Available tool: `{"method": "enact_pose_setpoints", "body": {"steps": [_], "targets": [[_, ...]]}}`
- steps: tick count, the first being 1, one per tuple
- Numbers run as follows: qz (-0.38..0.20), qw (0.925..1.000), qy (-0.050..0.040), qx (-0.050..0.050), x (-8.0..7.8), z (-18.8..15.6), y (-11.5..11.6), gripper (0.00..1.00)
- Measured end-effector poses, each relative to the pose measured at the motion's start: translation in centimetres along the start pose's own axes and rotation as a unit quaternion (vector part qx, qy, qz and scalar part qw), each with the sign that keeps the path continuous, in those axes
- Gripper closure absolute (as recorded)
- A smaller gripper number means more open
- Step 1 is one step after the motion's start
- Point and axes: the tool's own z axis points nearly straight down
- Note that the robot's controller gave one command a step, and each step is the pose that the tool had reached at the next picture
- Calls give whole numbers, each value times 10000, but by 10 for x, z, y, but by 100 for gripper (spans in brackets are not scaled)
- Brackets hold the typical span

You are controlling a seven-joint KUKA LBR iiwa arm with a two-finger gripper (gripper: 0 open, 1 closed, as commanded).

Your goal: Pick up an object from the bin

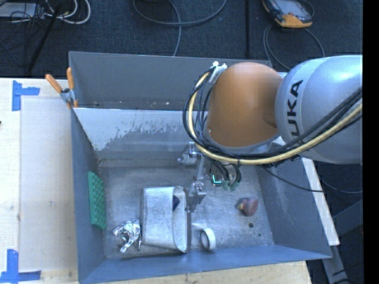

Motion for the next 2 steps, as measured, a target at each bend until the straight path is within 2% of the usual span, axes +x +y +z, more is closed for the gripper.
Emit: {"method": "enact_pose_setpoints", "body": {"steps": [1, 2], "targets": [[-966, 9952, -122, 20, -6, 138, 15, 0], [-531, 9986, -40, 27, -13, 139, 23, 0]]}}
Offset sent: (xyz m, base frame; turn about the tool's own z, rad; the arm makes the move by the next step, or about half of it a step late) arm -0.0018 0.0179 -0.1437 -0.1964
